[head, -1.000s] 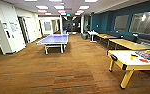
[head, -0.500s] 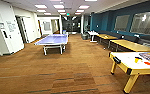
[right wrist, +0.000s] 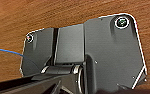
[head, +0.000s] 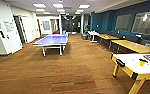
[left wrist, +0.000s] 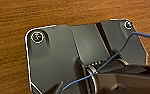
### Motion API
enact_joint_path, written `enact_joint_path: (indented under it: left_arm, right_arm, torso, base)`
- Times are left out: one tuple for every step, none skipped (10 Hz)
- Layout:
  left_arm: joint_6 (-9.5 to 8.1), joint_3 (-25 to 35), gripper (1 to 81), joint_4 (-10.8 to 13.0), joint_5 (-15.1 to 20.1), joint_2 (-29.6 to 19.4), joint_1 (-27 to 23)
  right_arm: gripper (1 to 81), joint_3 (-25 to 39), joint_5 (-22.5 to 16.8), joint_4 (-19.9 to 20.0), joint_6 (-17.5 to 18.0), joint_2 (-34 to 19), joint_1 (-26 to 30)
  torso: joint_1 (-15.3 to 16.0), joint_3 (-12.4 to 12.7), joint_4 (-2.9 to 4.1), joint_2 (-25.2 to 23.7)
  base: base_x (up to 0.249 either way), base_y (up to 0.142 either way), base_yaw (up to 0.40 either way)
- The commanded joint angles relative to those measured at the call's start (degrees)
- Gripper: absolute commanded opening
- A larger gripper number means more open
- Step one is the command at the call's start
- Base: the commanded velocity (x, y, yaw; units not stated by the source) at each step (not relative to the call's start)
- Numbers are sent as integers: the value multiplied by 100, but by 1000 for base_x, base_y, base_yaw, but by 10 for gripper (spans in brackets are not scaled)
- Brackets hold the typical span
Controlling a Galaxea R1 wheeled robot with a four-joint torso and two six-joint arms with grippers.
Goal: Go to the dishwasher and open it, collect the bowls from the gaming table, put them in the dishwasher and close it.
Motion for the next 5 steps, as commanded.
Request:
enact_joint_path:
  left_arm:
    - [11, -5, 811, -45, 261, 13, -228]
    - [11, -5, 811, -45, 261, 13, -228]
    - [11, 3, 811, -45, 261, 22, -228]
    - [11, 12, 811, -45, 261, 22, -219]
    - [11, 12, 811, -45, 261, 31, -219]
  right_arm:
    - [811, 20, -251, -81, -10, 23, 243]
    - [811, 38, -251, -81, -10, 23, 251]
    - [811, 38, -251, -81, -10, 32, 252]
    - [811, 38, -251, -81, -10, 32, 261]
    - [811, 38, -251, -81, -10, 32, 261]
  torso:
    - [0, 0, 0, 0]
    - [2, 0, 0, 0]
    - [2, 0, 0, 0]
    - [2, 0, 0, 2]
    - [0, 0, 0, 0]
  base:
    - [178, 0, 0]
    - [138, 0, 0]
    - [94, 0, 0]
    - [84, 0, 0]
    - [0, 0, 0]
